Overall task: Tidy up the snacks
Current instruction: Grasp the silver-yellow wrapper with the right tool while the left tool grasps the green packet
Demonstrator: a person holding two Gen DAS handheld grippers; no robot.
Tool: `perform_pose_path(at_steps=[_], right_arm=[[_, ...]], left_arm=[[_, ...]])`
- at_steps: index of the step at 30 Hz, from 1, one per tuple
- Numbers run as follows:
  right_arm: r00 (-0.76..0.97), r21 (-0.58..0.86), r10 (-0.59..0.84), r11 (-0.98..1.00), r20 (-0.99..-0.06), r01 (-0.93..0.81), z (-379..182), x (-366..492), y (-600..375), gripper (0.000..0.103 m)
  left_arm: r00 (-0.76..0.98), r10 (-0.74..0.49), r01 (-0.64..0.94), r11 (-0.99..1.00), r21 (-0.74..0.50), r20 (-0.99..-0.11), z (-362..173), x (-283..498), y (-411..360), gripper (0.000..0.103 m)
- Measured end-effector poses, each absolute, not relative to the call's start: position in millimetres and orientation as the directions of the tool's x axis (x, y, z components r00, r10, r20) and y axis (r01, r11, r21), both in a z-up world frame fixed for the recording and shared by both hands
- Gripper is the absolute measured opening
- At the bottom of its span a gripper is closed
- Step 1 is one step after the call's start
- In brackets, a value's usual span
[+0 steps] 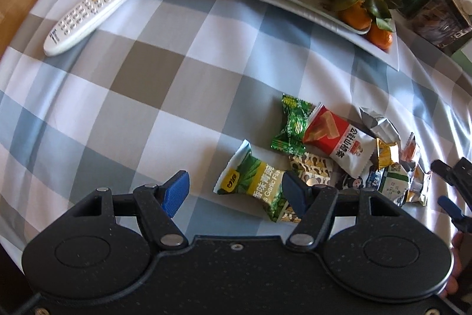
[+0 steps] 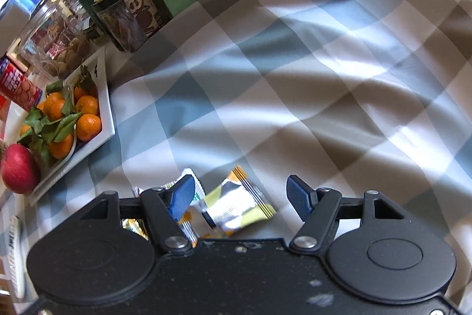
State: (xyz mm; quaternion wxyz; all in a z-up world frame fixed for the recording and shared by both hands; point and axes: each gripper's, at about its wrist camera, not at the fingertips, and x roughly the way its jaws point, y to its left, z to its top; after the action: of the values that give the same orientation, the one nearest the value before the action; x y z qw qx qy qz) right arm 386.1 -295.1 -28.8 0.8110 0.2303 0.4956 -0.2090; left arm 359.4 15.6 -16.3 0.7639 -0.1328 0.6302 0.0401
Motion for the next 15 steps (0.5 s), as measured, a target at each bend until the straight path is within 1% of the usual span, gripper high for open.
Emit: perform_pose_path(at_steps=[4, 8, 11, 15], right_arm=[[0.403, 0.105, -0.154, 0.827, -0.902, 0.553, -41, 393, -293, 0.072], [0.35, 0.106, -0.103, 0.842, -0.931, 0.529, -49, 393, -292, 0.072], [0.319, 0.055, -0.114, 0.878, -0.941, 0.475, -49, 391, -284, 0.072], [0.29, 0.059, -0.083, 0.892, -0.954, 0.449, -46, 386, -283, 0.072]], left_arm=[[0.201, -0.112, -0.234, 0.959, -0.158, -0.973, -17, 359, 15, 0.07], [0.203, -0.105, -0.226, 0.962, -0.151, -0.974, -17, 359, 15, 0.07], [0.198, -0.103, -0.224, 0.963, -0.147, -0.975, -19, 358, 16, 0.07], [0.189, -0.103, -0.223, 0.964, -0.144, -0.977, -21, 359, 17, 0.07]])
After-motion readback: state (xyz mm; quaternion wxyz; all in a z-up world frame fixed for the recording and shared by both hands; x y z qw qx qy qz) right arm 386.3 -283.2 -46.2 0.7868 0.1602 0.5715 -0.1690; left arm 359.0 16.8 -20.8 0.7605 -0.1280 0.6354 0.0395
